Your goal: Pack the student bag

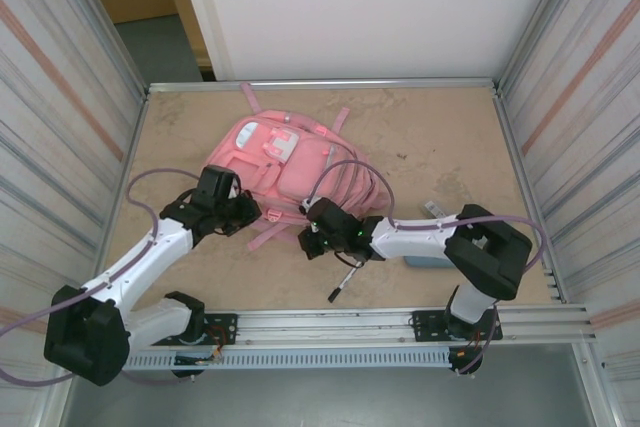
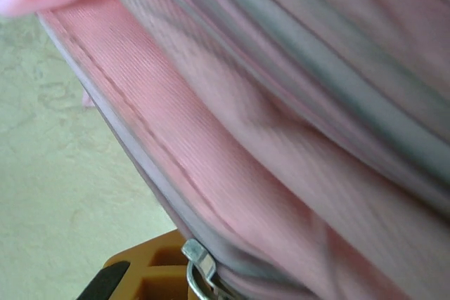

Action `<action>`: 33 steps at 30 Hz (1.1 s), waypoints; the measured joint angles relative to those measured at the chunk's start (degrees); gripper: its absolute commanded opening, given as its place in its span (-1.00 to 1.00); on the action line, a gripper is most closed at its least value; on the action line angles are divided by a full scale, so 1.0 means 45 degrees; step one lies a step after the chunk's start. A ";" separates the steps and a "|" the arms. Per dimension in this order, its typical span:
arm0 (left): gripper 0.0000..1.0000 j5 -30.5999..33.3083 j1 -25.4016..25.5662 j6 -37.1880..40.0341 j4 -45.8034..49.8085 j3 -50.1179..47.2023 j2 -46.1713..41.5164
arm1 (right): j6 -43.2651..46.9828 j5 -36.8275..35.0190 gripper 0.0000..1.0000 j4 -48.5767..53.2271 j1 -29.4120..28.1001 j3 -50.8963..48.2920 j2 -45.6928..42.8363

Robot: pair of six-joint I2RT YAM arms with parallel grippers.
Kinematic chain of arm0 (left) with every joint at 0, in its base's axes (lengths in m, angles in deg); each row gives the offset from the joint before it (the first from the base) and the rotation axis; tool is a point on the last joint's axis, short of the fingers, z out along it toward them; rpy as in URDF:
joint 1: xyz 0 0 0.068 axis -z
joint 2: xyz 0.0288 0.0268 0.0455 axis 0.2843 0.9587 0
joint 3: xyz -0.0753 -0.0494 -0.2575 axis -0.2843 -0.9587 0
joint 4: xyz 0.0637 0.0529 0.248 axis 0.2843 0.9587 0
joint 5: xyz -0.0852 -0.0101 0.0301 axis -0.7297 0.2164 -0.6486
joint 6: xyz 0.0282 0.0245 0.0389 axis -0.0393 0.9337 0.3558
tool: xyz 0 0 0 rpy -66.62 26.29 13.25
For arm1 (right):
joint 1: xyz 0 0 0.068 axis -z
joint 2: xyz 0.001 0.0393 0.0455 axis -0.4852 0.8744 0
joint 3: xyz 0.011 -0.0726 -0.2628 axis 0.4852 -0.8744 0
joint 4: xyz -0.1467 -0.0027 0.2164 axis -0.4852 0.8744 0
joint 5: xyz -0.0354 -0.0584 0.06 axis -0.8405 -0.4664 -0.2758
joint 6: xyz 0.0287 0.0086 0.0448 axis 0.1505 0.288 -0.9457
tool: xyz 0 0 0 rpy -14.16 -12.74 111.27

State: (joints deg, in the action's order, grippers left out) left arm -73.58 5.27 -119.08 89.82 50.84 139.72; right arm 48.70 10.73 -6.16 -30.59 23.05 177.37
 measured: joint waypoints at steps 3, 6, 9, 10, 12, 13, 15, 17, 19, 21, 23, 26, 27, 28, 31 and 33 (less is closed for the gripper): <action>-1.00 -0.0238 -0.0719 0.0393 0.0175 -0.0044 0.0019 | 0.0369 0.0355 -0.98 0.0447 0.0427 -0.0403 -0.0534; -1.00 -0.0097 -0.1783 0.0952 0.0301 -0.0044 0.0282 | 0.0665 0.0665 -0.96 0.1078 0.1039 -0.0860 -0.1248; -1.00 0.0019 -0.2584 0.1676 0.0282 -0.0024 0.0826 | 0.1035 0.0840 -0.95 0.1734 0.1564 -0.0991 -0.1865; -1.00 0.0015 -0.2769 0.1875 0.0272 0.0015 0.1035 | 0.1166 0.0884 -0.96 0.1831 0.1681 -0.0991 -0.1996; -1.00 -0.0112 -0.3249 0.2336 0.0223 0.0253 0.1783 | 0.1447 0.1030 -0.96 0.1948 0.1870 -0.0986 -0.2205; -1.00 -0.0262 -0.3453 0.2521 0.0175 0.0423 0.2176 | 0.1588 0.1141 -0.96 0.1943 0.1899 -0.0976 -0.2215; -1.00 -0.0641 -0.3808 0.2934 0.0019 0.0976 0.3191 | 0.1860 0.1326 -0.96 0.1948 0.1894 -0.0889 -0.2147; -0.87 -0.1146 -0.4143 0.3376 -0.0029 0.1812 0.4396 | 0.2045 0.1583 -0.96 0.1991 0.1875 -0.0602 -0.1923; -0.70 -0.1817 -0.4551 0.3657 -0.0005 0.2807 0.5542 | 0.2210 0.1656 -0.97 0.2089 0.1715 -0.0146 -0.1588; -0.51 -0.2263 -0.4983 0.3764 -0.0228 0.3604 0.6363 | 0.2278 0.1734 -0.98 0.2234 0.1467 0.0461 -0.1137; -0.23 -0.2351 -0.5285 0.3774 -0.0680 0.3759 0.6504 | 0.2331 0.1817 -0.98 0.2443 0.1098 0.1122 -0.0690; 0.01 -0.2244 -0.5168 0.3473 -0.0753 0.2934 0.5401 | 0.2370 0.2011 -0.98 0.2618 0.0529 0.1962 -0.0146; 0.04 -0.2132 -0.5042 0.3313 -0.0602 0.2497 0.4784 | 0.2365 0.2142 -0.98 0.2613 0.0413 0.2166 -0.0005; 0.08 -0.1996 -0.4901 0.3075 -0.0384 0.1880 0.3871 | 0.2361 0.2312 -0.99 0.2565 0.0306 0.2346 0.0151; 0.08 -0.1817 -0.4503 0.2064 0.0141 -0.0058 0.0894 | 0.2365 0.2905 -0.99 0.2375 0.0151 0.2720 0.0709; 0.08 -0.1753 -0.4114 0.1287 0.0311 -0.1083 -0.0617 | 0.2365 0.3269 -1.00 0.2263 0.0087 0.2939 0.1209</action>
State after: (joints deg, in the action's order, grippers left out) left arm -81.47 -13.25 -113.29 91.22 45.97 136.95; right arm 59.35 25.44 4.02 -30.20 36.28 182.81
